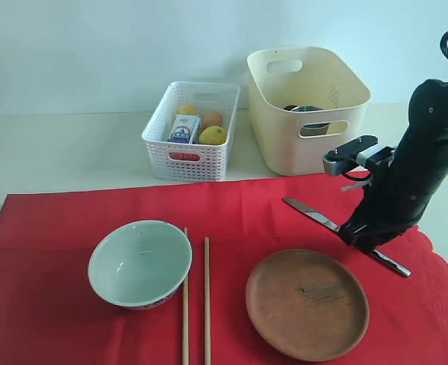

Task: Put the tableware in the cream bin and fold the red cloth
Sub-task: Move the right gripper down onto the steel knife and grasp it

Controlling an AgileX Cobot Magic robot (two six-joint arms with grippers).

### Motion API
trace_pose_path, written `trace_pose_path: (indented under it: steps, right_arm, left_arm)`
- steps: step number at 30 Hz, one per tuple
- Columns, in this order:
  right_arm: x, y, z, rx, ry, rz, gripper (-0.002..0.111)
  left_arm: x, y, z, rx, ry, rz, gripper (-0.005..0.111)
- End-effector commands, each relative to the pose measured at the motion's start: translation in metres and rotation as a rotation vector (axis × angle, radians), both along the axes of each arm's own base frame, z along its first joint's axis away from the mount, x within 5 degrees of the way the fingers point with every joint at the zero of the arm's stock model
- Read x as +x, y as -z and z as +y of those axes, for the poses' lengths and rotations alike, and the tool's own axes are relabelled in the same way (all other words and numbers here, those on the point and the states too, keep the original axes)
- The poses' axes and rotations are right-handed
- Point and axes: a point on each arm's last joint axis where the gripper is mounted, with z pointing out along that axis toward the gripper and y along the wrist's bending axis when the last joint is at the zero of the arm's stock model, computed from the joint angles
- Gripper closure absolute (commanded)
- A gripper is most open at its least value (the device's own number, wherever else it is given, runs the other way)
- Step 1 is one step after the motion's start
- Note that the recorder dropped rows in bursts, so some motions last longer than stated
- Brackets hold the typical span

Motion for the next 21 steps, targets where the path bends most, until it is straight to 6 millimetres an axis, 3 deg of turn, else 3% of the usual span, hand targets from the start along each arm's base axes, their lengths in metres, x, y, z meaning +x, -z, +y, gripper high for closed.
trace_pose_path:
  steps: [1,8,13,21]
  right_arm:
    - [0.0,0.011,0.0,-0.009,-0.003,0.025,0.08]
    - [0.001,0.021,-0.002,-0.034,0.046,0.048,0.082]
    - [0.001,0.023,-0.004,-0.049,0.078,0.056,0.107]
    - [0.001,0.021,-0.004,-0.046,0.127,0.061,0.108]
  left_arm:
    - [0.0,-0.003,-0.001,-0.013,0.008,-0.019,0.107]
    - [0.0,-0.003,-0.001,-0.013,0.008,-0.019,0.107]
    - [0.0,-0.003,-0.001,-0.013,0.008,-0.019,0.107]
    - [0.0,-0.003,-0.001,-0.013,0.008,-0.019,0.107]
